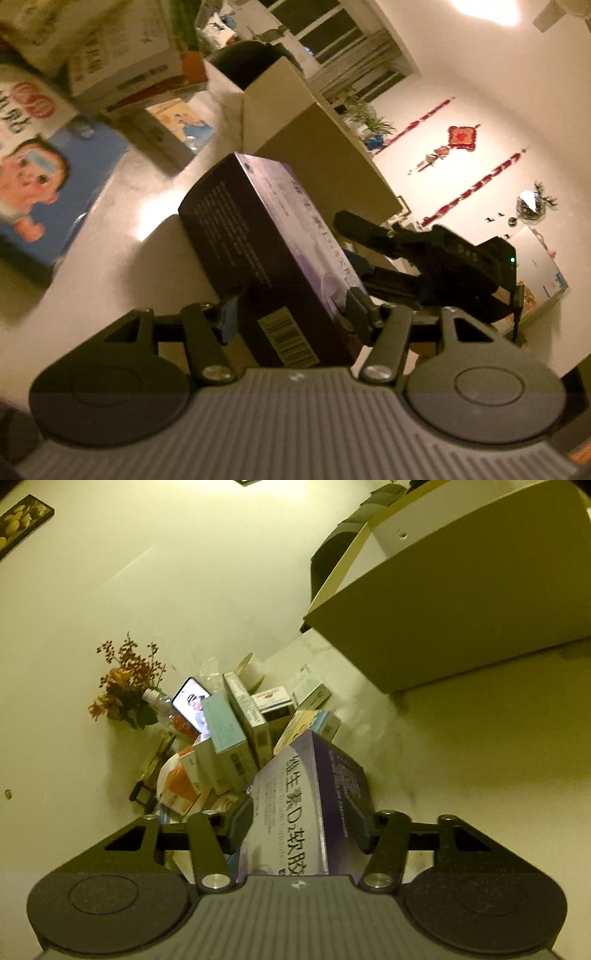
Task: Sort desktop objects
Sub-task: 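Close the right gripper on the purple vitamin D box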
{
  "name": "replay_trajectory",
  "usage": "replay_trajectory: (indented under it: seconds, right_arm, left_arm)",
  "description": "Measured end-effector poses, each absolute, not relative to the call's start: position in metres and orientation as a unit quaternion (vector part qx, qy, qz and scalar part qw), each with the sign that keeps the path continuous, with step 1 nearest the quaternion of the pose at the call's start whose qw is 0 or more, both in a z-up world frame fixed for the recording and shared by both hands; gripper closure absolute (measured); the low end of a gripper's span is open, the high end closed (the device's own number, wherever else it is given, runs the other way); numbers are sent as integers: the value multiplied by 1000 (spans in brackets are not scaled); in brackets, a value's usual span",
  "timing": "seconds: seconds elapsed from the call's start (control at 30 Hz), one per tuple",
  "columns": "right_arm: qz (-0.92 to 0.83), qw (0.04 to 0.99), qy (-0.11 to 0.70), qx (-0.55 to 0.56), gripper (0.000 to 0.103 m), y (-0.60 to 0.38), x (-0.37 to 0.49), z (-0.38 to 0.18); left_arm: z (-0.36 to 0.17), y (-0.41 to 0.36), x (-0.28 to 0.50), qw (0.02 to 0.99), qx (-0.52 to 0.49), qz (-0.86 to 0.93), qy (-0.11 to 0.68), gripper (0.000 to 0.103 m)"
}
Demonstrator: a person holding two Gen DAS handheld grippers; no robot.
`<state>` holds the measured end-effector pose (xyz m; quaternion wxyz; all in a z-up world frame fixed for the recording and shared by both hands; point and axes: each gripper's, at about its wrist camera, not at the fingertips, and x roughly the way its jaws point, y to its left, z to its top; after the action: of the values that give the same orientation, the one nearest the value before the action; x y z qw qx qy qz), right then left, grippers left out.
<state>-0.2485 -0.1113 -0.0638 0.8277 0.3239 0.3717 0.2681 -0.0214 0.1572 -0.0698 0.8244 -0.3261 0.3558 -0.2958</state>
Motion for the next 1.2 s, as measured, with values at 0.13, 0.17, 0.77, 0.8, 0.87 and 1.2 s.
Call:
replay_trajectory:
  seconds: [0.13,0.17,0.77,0.8,0.87,1.2]
  right_arm:
    - [292,821,383,305,57,-99,-249,-67]
    - [298,820,386,300,57,-96,-250,-68]
    - [377,787,401,279,57,-63,-276,-73]
    - [379,786,401,280,57,-62,-277,-73]
    - [382,783,402,281,57,-61,-278,-74]
    - [400,773,409,275,55,-56,-284,-76]
  left_arm:
    - [-69,163,-33,828,-331,-275,358,43]
    - [-68,166,-37,829,-333,-270,358,43]
    - [-76,183,-69,810,-374,-239,382,23]
    - [-78,182,-69,806,-378,-243,386,22]
    - [-83,182,-69,796,-390,-249,389,20]
    - [-113,184,-66,742,-460,-289,392,24]
